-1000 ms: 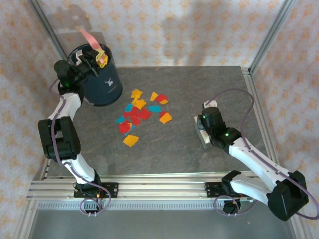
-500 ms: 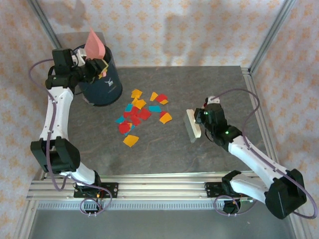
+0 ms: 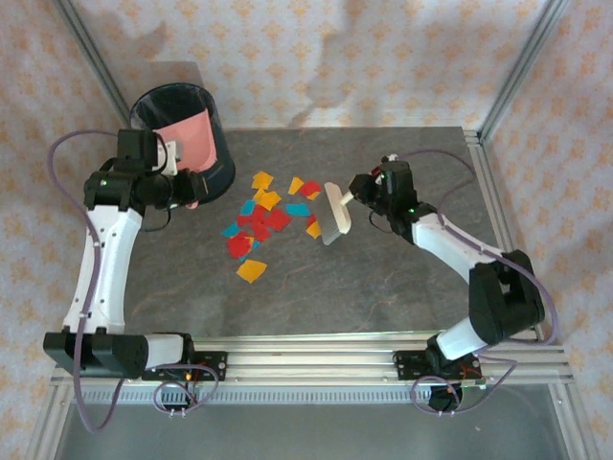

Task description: Sweep away the paper scraps from the table

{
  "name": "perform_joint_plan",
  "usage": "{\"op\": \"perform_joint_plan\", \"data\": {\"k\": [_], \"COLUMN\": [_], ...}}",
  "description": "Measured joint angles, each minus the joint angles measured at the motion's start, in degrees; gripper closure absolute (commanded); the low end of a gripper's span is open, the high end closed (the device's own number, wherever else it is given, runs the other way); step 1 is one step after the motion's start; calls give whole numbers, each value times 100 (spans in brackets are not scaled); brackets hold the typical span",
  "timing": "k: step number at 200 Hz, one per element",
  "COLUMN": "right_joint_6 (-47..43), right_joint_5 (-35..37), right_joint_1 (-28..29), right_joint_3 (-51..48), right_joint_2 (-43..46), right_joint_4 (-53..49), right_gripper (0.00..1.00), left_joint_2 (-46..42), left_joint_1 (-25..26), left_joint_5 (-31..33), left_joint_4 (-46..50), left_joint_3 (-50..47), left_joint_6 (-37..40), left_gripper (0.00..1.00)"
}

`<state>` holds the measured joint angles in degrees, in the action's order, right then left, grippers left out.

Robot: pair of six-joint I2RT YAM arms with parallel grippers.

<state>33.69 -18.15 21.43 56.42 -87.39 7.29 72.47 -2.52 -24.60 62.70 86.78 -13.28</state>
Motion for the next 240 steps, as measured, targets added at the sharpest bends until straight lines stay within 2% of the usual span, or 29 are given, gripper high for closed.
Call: {"op": "perform_joint_plan", "data": {"k": [57,131,200,240], "right_joint_6": [776,1672,1703,1423], "right_joint_5": [-330,-195,374,780], "right_joint_1": [0,72,264,256], "right_joint_3": [798,1674,1998,1685], "right_joint_2": [-1394,-2811,-3023,-2627], "right_joint_4": [922,1405,651,205], "right_gripper": [100,100,100,100], "left_joint_2": [-483,-678,-697,-697], "left_joint_1": [68,105,142,203], "left_joint_5": [258,258,249,205], "left_joint_4": [286,411,437,431], "left_joint_3": [-640,-931,-1003,-1097], "left_joint_6": [251,289,310,330], "left_gripper": [100,100,100,100]}}
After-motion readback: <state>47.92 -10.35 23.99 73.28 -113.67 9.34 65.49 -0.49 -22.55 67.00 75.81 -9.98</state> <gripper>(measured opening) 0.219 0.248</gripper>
